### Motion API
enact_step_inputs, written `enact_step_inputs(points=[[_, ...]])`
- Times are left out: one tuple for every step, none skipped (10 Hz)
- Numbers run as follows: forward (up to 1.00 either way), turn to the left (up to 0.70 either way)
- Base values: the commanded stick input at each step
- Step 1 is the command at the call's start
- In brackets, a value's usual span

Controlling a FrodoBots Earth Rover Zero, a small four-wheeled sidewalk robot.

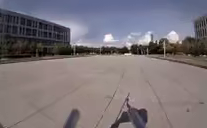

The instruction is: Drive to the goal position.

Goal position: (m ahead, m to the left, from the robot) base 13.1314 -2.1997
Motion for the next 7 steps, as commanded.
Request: enact_step_inputs(points=[[1.00,-0.01],[1.00,-0.01],[1.00,-0.01],[1.00,-0.01],[1.00,-0.01],[1.00,-0.01],[1.00,-0.01]])
